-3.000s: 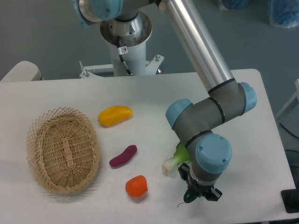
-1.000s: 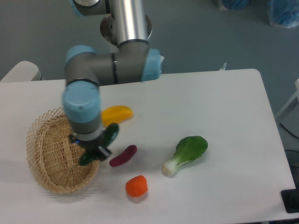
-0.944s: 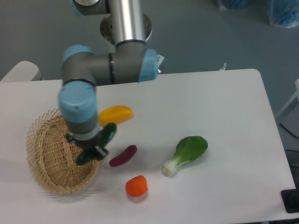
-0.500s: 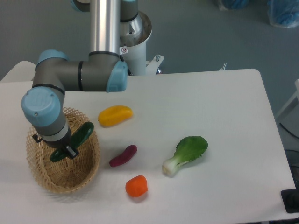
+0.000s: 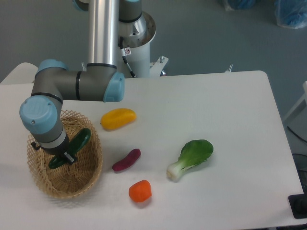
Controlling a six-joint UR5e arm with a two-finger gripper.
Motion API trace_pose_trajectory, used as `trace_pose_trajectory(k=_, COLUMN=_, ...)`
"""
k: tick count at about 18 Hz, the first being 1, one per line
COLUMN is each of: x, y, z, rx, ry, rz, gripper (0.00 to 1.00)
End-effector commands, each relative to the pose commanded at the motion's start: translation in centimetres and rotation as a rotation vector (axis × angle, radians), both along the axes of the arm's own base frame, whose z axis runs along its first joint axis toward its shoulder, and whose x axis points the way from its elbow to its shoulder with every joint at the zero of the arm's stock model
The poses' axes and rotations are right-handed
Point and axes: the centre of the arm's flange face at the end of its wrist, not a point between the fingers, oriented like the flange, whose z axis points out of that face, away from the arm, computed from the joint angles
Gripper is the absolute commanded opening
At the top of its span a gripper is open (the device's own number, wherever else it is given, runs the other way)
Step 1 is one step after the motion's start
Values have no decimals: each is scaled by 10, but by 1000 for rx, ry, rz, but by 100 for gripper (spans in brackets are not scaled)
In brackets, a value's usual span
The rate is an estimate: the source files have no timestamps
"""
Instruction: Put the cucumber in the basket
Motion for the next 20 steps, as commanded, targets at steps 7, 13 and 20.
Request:
trace_pose_trajectory(k=7, x=-39, y=-2, z=34, rx=25, ry=81, rz=29, gripper=100)
trace_pose_trajectory(k=13, x=-128, y=-10, z=70, rx=84, ry=117, rz=40, gripper=100)
trace_pose_trajectory(k=20, x=-250, y=-57, z=58, rx=53, ry=130, rz=-36, gripper=100)
